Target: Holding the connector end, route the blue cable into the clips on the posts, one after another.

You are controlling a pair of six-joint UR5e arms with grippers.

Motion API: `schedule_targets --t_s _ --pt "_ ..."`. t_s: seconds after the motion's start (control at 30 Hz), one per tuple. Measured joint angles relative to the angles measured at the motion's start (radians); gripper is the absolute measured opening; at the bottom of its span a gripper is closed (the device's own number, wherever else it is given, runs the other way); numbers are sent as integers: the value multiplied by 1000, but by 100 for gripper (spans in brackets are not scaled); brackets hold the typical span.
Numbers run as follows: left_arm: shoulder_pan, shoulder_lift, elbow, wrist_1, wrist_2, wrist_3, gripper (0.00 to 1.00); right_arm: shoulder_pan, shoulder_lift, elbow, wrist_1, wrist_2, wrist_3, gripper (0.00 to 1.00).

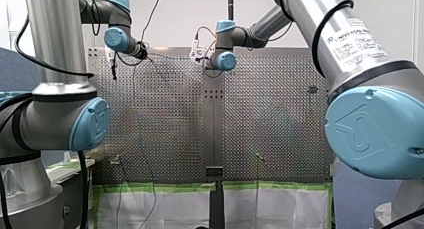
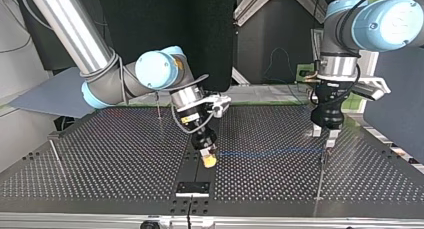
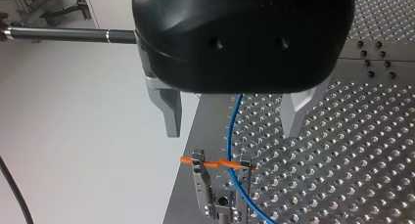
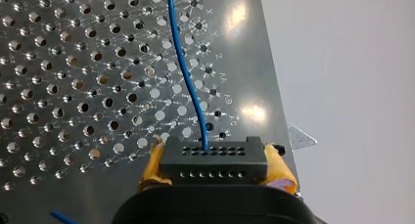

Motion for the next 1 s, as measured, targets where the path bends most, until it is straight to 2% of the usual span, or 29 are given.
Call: schedule_targets --t_s 0.37,0.8,1.0 --pt "0 5 0 -10 -35 29 100 -7 3 0 1 0 -1 0" --pt "2 4 0 -19 -44 54 100 -10 6 0 7 0 -1 0" --pt "4 -2 1 -22 -64 75 100 -10 6 0 8 0 -2 0"
